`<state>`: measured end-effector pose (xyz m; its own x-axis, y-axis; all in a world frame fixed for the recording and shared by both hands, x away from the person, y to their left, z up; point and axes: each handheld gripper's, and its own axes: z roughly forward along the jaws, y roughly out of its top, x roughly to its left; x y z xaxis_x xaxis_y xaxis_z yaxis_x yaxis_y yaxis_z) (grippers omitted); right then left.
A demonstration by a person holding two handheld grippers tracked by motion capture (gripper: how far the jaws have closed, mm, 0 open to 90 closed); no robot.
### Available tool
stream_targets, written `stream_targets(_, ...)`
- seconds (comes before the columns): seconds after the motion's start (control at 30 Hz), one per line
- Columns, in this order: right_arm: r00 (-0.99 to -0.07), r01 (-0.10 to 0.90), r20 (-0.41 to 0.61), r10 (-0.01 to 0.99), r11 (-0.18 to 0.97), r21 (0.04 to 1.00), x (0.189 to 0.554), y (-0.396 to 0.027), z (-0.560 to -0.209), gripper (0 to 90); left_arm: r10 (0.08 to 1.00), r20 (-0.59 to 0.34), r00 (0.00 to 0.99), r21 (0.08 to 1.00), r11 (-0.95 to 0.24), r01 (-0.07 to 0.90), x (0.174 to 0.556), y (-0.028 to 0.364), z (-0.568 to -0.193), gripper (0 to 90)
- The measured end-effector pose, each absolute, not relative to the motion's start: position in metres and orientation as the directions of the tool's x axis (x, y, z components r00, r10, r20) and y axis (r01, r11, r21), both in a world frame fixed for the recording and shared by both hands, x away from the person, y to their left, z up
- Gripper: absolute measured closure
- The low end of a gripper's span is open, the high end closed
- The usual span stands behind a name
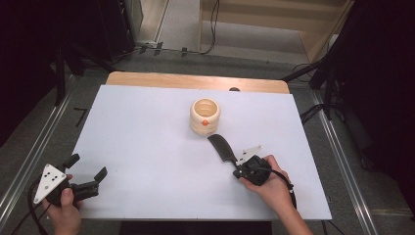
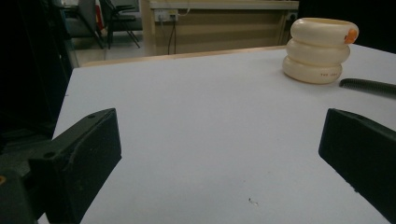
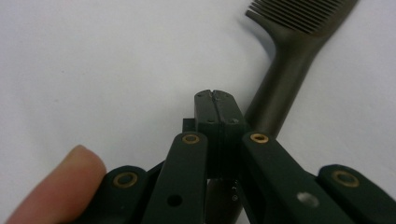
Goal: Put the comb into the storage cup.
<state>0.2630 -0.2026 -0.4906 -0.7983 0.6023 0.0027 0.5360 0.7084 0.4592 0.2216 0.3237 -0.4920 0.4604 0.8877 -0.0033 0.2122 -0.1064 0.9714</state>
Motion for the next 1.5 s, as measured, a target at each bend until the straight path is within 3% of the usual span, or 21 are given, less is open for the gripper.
stream_targets(0.17, -0.787, 0.541, -0.037, 0.616, 0.718, 0.437, 0.266, -0.208, -0.489, 88.6, 0.887, -0.004, 0.462, 0.972, -0.106, 0.212, 0.221, 0.324, -0.492, 0.0)
stream_targets(0.3, -0.794, 0.525, -0.021, 0.608, 0.703, 0.479, 0.267, -0.212, -0.48, 87.8, 0.888, -0.001, 0.46, 0.971, -0.109, 0.212, 0.222, 0.324, -0.492, 0.0)
stream_targets(0.33, -0.792, 0.527, -0.016, 0.61, 0.696, 0.488, 0.267, -0.213, -0.476, 78.3, 0.887, 0.001, 0.461, 0.971, -0.111, 0.212, 0.222, 0.324, -0.492, 0.0)
stream_targets(0.43, -0.769, 0.55, -0.025, 0.639, 0.681, 0.483, 0.276, -0.212, -0.464, 66.4, 0.887, -0.003, 0.461, 0.972, -0.106, 0.21, 0.222, 0.324, -0.492, 0.0)
stream_targets(0.67, -0.742, 0.61, -0.003, 0.67, 0.677, 0.411, 0.291, -0.209, -0.468, 60.5, 0.886, -0.004, 0.464, 0.972, -0.105, 0.21, 0.221, 0.325, -0.491, 0.0)
stream_targets(0.9, -0.717, 0.653, 0.004, 0.697, 0.669, 0.354, 0.299, -0.205, -0.487, 62.8, 0.886, -0.001, 0.463, 0.972, -0.109, 0.211, 0.221, 0.324, -0.491, 0.0)
stream_targets(0.97, -0.717, 0.651, 0.009, 0.698, 0.665, 0.366, 0.3, -0.206, -0.488, 63.8, 0.886, -0.001, 0.463, 0.971, -0.109, 0.21, 0.221, 0.324, -0.491, 0.0)
stream_targets(1.03, -0.709, 0.659, 0.024, 0.704, 0.651, 0.377, 0.299, -0.208, -0.489, 70.4, 0.887, 0.001, 0.462, 0.971, -0.112, 0.212, 0.221, 0.324, -0.491, 0.0)
stream_targets(1.5, -0.71, 0.629, 0.024, 0.704, 0.619, 0.47, 0.292, -0.218, -0.489, 70.9, 0.865, -0.027, 0.5, 0.977, -0.082, 0.195, 0.221, 0.314, -0.485, 0.0)
